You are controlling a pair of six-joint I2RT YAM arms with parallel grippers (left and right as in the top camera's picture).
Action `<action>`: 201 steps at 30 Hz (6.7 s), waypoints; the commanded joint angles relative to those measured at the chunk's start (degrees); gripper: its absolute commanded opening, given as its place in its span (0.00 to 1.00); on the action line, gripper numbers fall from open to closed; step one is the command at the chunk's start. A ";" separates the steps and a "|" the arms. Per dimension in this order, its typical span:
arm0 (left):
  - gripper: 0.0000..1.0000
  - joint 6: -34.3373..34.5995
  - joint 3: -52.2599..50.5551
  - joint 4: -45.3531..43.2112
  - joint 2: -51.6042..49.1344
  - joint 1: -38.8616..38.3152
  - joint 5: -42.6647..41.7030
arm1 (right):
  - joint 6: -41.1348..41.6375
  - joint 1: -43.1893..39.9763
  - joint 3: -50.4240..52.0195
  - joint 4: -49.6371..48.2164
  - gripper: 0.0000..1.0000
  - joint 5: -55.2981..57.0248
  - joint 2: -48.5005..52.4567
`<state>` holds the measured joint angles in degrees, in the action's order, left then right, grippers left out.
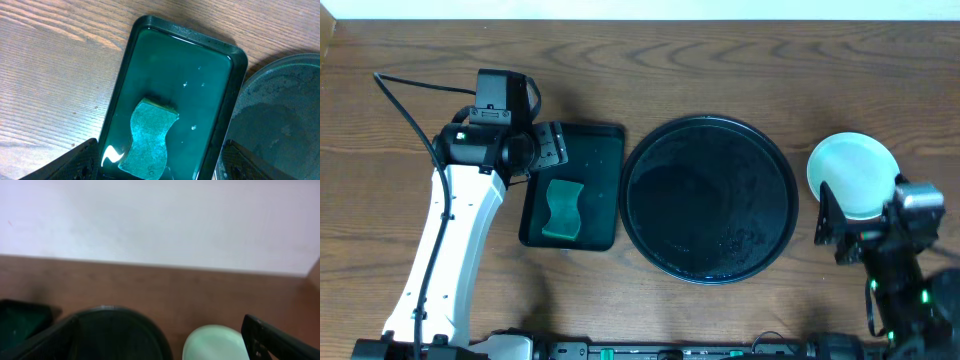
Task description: Clean dirty plates on tray and stack at the side
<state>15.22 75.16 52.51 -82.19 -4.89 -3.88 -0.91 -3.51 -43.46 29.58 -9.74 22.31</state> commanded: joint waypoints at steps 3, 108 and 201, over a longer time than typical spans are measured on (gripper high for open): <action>0.79 0.50 1.09 0.15 -0.13 0.22 0.96 | -2.54 0.24 5.14 -4.13 0.99 -2.56 -11.58; 0.79 -1.01 1.05 0.39 12.66 0.22 6.54 | -1.95 1.46 43.17 -26.82 0.99 -8.72 -21.99; 0.79 -3.54 -68.54 -73.42 82.09 -0.07 -0.02 | -1.95 1.46 43.17 -26.82 0.99 -8.72 -21.99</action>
<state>12.14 7.77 -20.23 -0.58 -4.93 -3.09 -2.98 -2.66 -0.40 2.48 -18.24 0.67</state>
